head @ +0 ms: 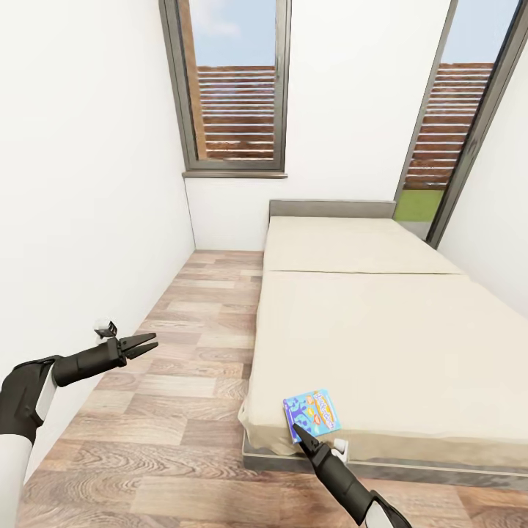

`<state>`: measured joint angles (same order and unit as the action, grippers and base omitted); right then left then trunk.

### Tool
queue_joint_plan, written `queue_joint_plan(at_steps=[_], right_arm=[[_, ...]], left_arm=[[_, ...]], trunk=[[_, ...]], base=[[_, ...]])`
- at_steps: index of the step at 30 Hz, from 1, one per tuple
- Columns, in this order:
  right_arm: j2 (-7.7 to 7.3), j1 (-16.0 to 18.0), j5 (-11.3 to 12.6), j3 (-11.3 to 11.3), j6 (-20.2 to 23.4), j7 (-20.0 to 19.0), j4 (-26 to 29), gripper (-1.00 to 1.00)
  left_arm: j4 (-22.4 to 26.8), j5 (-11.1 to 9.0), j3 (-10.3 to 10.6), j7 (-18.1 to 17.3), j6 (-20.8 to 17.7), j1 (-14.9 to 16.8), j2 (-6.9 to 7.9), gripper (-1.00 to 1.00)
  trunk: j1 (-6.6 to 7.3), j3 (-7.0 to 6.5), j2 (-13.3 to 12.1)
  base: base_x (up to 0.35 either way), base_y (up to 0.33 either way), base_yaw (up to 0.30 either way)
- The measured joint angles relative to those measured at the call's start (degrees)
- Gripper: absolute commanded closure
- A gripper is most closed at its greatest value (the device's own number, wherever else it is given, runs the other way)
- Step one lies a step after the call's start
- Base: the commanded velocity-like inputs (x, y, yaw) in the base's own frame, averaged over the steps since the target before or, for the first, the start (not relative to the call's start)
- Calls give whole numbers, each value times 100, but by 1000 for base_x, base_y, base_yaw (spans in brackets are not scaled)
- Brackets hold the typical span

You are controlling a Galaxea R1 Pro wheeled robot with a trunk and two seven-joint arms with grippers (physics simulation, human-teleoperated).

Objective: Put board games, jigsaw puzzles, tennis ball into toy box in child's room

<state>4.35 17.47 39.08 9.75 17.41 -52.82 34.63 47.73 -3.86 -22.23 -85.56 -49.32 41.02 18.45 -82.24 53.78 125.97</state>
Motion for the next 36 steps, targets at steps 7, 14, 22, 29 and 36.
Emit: queue_joint_plan(at_steps=[7,14,22,29,36], right_arm=[[-1,2,-4,-2,3,0,0,-100],[-1,2,-3,-2,3,0,0,-100],[0,2,-1,-2,6,2,0,-100],[-1,2,17,-3,-2,1,1,100],[-1,-1,12,-4,-9,1,0,100]], left_arm=[[0,0,0,0,0,0,0,-100],[0,0,0,-1,0,0,0,-100],[0,0,0,7,0,0,0,-100],[0,0,0,14,0,0,0,-100],[0,0,0,13,0,0,1,-100]], trunk=[[0,0,0],[0,0,0],[0,0,0],[0,0,0],[0,0,0]], base=[[1,0,0],[0,0,0],[0,0,0],[0,0,0],[0,0,0]])
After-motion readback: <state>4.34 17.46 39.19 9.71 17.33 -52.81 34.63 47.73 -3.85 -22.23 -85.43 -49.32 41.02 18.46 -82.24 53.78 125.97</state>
